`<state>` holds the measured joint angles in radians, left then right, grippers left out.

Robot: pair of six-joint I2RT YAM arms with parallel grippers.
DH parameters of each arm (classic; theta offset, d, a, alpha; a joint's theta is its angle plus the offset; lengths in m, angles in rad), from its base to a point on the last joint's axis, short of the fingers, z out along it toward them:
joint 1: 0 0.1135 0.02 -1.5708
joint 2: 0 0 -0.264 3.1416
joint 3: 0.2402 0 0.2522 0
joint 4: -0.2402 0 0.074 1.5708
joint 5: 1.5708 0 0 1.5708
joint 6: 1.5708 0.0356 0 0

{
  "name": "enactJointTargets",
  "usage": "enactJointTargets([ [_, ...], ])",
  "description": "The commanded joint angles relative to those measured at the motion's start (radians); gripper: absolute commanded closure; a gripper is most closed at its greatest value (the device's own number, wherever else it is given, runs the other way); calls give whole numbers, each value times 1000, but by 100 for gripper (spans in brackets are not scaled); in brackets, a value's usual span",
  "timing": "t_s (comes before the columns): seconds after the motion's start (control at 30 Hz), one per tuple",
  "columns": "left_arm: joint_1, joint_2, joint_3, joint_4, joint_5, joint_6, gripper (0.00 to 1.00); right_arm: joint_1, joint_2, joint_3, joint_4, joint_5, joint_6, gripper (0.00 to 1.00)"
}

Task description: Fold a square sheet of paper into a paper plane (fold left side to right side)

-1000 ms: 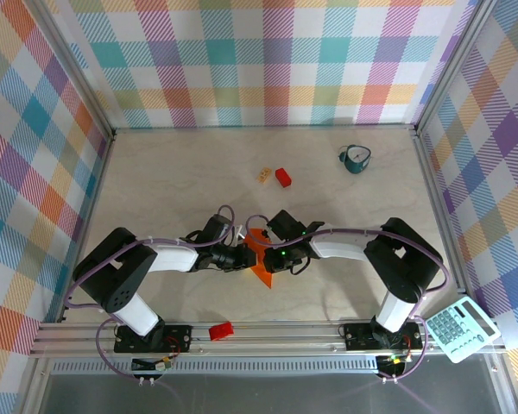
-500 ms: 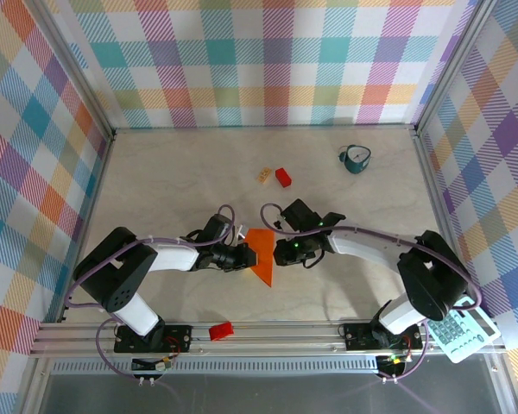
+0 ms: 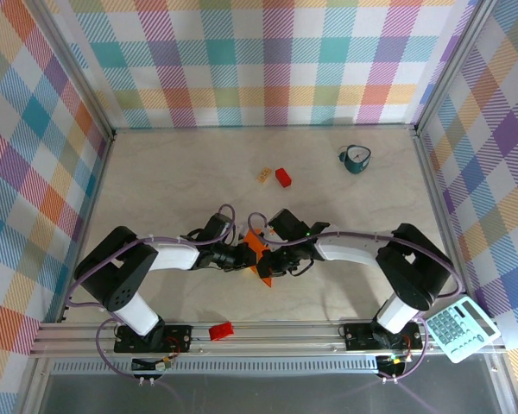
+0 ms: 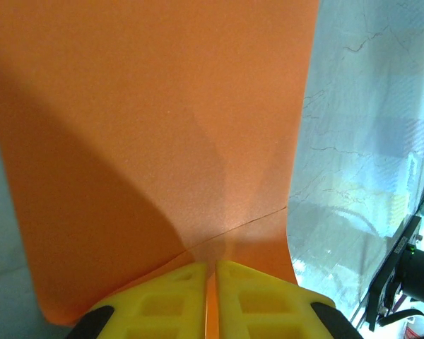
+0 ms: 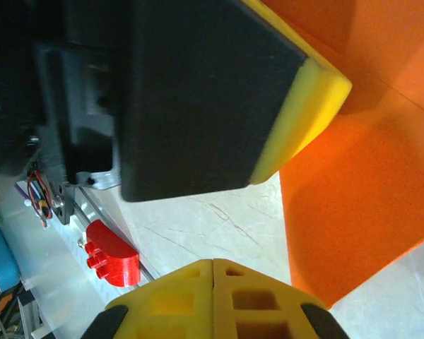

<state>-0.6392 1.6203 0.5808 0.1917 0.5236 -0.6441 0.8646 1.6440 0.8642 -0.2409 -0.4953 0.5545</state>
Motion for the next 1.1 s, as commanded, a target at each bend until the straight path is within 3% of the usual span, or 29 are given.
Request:
enactJointTargets([
  [0.0, -10, 70, -19, -61, -86, 5, 88, -1, 31, -21, 26, -37, 17, 97],
  [0.57, -10, 79, -7, -73, -89, 6, 88, 0, 66, -70, -11, 21, 19, 97],
  [1.07, -10, 79, -1, -92, -99, 8, 88, 1, 69, -120, 1, 1, 39, 97],
])
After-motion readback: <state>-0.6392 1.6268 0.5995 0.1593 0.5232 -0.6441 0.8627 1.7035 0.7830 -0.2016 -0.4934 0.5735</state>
